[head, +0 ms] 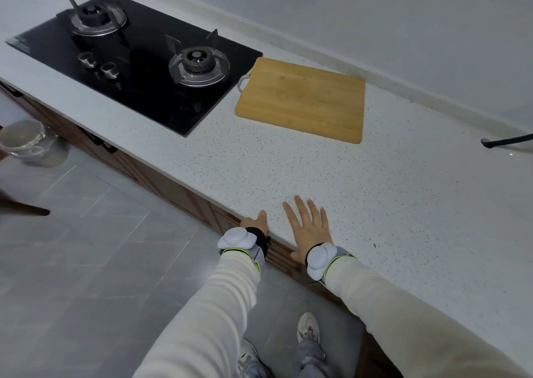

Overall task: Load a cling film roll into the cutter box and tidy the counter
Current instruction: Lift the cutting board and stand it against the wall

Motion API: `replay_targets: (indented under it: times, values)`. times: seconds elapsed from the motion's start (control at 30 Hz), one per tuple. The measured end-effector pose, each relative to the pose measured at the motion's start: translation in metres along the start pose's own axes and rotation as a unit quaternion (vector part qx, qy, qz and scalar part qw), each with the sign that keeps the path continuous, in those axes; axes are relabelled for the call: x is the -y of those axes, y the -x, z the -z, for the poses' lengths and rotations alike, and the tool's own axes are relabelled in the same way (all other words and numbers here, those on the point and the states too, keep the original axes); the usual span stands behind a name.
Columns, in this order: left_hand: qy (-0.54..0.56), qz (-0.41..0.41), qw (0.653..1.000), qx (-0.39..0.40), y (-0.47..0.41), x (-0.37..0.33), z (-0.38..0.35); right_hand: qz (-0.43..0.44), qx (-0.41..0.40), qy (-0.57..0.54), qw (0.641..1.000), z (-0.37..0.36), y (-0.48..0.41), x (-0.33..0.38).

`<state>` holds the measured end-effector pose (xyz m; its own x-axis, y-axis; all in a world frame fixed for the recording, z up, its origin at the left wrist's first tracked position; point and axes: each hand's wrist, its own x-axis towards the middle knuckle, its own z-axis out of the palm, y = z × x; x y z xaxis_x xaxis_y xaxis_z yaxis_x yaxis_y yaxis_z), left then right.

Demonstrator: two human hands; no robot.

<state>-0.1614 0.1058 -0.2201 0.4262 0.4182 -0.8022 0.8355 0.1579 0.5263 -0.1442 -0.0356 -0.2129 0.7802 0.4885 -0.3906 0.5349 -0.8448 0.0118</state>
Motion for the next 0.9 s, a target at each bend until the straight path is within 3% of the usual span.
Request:
replay_targets:
  times: [0.17, 0.27, 0.47, 0.53, 0.9]
  values:
    - [-0.140, -0.019, 0.990, -0.012, 0.008, -0.003, 0.010, 0.006, 0.018, -0.007, 1.000, 0.001, -0.002, -0.004]
    - [-0.171, -0.028, 0.984, -0.026, 0.015, -0.005, 0.020, 0.012, 0.020, -0.012, 1.000, 0.005, -0.003, -0.003]
    - [-0.136, -0.035, 0.971, -0.192, 0.039, -0.029, 0.026, 0.005, 0.029, -0.033, 0.999, 0.025, -0.005, -0.002]
    - [-0.135, -0.043, 0.966, -0.214, 0.043, -0.045, 0.028, -0.010, 0.027, -0.041, 0.999, 0.038, -0.013, -0.001]
    - [-0.018, -0.075, 0.990, -0.114, 0.013, -0.127, 0.019, -0.021, 0.030, -0.070, 0.997, 0.099, -0.080, -0.039]
